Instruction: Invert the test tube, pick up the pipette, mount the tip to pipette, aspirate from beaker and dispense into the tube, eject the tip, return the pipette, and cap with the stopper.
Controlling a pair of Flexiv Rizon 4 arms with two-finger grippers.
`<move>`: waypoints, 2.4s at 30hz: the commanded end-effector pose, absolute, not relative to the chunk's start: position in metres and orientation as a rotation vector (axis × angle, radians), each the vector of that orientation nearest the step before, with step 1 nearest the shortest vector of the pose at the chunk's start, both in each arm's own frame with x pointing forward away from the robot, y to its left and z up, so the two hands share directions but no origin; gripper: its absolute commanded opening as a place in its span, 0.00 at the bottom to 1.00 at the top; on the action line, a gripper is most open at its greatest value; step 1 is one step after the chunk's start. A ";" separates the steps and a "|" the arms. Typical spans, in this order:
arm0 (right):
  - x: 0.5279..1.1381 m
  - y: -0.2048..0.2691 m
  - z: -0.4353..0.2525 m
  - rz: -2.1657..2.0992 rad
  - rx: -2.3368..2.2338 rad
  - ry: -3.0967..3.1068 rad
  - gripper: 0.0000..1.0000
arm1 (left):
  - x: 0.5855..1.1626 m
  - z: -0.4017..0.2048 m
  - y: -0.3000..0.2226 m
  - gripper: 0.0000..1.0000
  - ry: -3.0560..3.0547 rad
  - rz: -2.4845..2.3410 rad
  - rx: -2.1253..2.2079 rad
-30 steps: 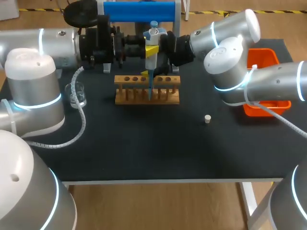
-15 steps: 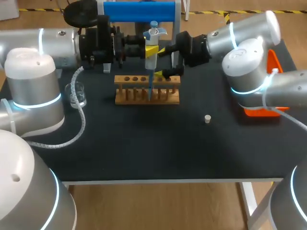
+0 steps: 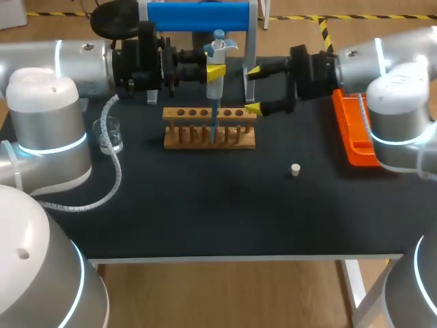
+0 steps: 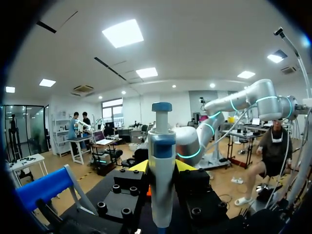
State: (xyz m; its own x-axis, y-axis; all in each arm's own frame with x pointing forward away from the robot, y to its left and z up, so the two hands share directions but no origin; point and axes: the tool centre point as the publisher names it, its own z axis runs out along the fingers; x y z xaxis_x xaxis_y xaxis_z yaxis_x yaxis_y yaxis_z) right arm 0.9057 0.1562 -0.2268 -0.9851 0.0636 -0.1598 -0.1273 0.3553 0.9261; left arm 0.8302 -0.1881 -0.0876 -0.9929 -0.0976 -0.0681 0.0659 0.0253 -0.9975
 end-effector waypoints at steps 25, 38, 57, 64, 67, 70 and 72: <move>0.829 0.178 -0.148 2.189 -0.071 2.290 1.00 | 0.830 -0.088 -0.188 0.00 2.157 -2.116 -0.035; 0.823 0.207 -0.147 2.216 -0.068 2.256 0.94 | 0.830 -0.088 -0.188 0.00 2.157 -2.116 -0.035; 0.835 0.244 -0.132 2.248 -0.088 2.181 0.88 | 0.830 -0.088 -0.188 0.00 2.157 -2.116 -0.035; 0.837 0.251 -0.132 2.263 -0.056 2.177 0.76 | 0.830 -0.088 -0.188 0.00 2.157 -2.116 -0.035; 0.837 0.253 -0.131 2.270 -0.049 2.173 0.67 | 0.830 -0.088 -0.188 0.00 2.157 -2.116 -0.035; 0.836 0.254 -0.131 2.275 -0.049 2.172 0.64 | 0.830 -0.088 -0.188 0.00 2.157 -2.116 -0.035; 0.835 0.255 -0.130 2.277 -0.051 2.171 0.60 | 0.830 -0.088 -0.188 0.00 2.157 -2.116 -0.035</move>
